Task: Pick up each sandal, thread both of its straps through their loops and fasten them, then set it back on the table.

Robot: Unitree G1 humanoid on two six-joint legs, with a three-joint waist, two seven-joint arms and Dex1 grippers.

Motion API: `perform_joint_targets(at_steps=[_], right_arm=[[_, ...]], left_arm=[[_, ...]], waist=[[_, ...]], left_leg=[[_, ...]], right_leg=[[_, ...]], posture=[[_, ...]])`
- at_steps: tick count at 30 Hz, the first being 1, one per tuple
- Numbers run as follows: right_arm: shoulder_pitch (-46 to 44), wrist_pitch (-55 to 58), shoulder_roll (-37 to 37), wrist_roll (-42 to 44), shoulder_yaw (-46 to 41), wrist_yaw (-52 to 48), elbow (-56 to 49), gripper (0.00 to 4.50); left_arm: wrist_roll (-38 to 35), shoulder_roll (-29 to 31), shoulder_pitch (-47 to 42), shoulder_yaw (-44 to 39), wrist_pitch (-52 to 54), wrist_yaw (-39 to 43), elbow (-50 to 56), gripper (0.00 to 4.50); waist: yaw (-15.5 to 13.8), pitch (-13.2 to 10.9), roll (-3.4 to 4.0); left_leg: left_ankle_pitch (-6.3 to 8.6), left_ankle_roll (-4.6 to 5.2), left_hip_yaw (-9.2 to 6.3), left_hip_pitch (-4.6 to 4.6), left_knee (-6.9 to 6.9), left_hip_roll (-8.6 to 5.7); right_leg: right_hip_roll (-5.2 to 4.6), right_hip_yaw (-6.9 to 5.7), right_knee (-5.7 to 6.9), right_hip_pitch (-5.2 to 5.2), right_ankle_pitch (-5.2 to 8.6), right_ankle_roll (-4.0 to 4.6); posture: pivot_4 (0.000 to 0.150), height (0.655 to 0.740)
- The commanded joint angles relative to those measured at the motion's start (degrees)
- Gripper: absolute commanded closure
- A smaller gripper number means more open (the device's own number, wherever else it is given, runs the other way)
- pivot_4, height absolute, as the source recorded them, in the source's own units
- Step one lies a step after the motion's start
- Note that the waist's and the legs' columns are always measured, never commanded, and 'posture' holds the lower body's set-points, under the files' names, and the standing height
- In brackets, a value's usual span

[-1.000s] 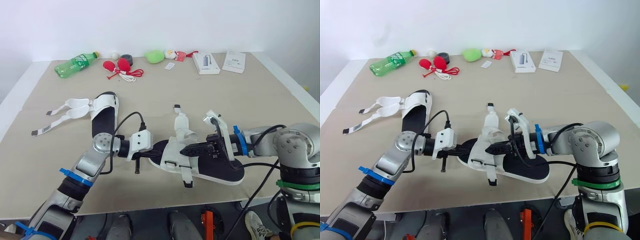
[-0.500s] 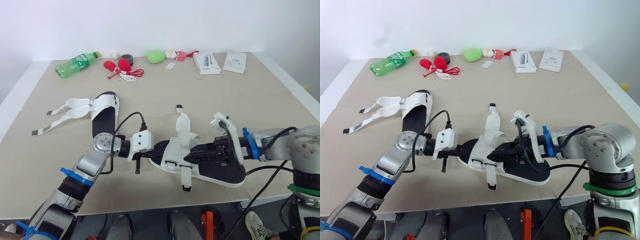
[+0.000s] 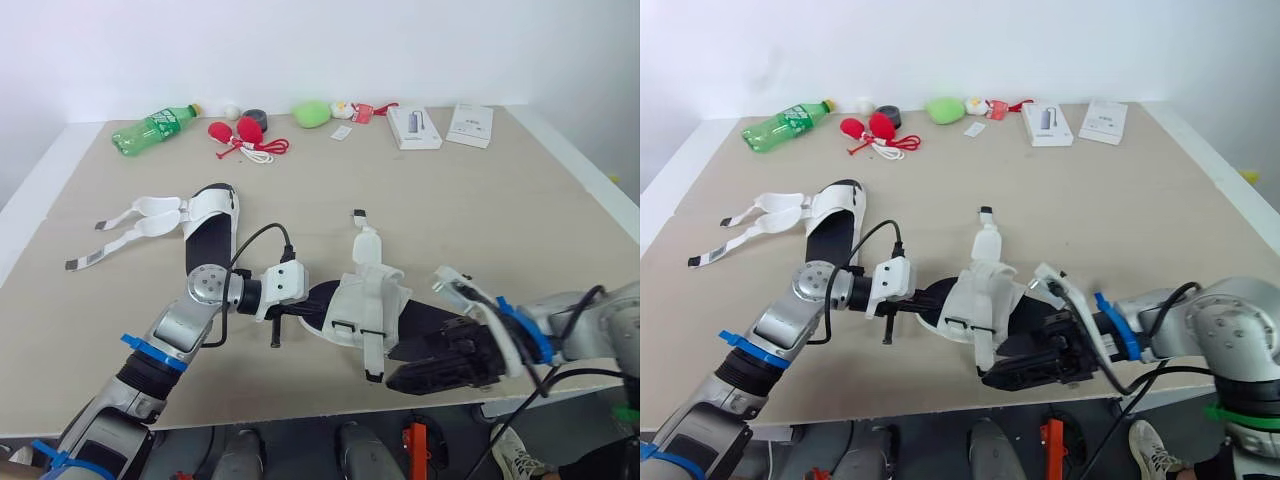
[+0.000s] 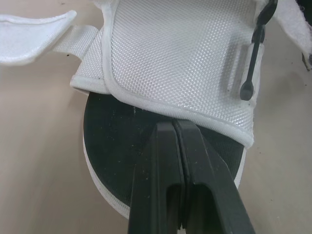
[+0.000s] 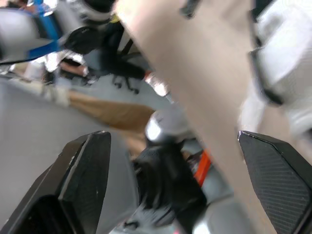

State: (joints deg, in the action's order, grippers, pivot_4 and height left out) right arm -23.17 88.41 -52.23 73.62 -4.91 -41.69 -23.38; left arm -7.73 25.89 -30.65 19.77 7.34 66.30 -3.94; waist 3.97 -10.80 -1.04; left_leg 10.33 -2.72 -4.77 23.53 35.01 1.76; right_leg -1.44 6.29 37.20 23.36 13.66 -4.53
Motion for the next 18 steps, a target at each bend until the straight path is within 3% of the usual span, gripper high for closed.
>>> perform_joint_targets(at_steps=[1,18], right_arm=[[0.69,-5.63,1.23,-6.44,1.54,2.21,0.72,0.04],[-7.29,-9.80,5.41,-15.43,5.94,-0.34,7.15,0.04]], left_arm=[[0.69,0.32,0.40,0.45,0.08,0.07,-0.09,4.50],[6.06,-1.56,-4.61,-1.45,-5.98,-9.34,-9.68,4.50]], waist=[[0.00,0.00,-0.01],[0.07,0.01,-0.01]], left_leg=[[0.00,0.00,0.00,0.02,0.02,0.00],[-0.01,-0.01,0.00,0.15,0.39,0.00]], right_leg=[[0.00,0.00,0.00,0.01,0.00,0.00],[0.00,0.02,0.00,-0.02,-0.21,-0.09]], posture=[[0.150,0.7400],[0.150,0.7400]])
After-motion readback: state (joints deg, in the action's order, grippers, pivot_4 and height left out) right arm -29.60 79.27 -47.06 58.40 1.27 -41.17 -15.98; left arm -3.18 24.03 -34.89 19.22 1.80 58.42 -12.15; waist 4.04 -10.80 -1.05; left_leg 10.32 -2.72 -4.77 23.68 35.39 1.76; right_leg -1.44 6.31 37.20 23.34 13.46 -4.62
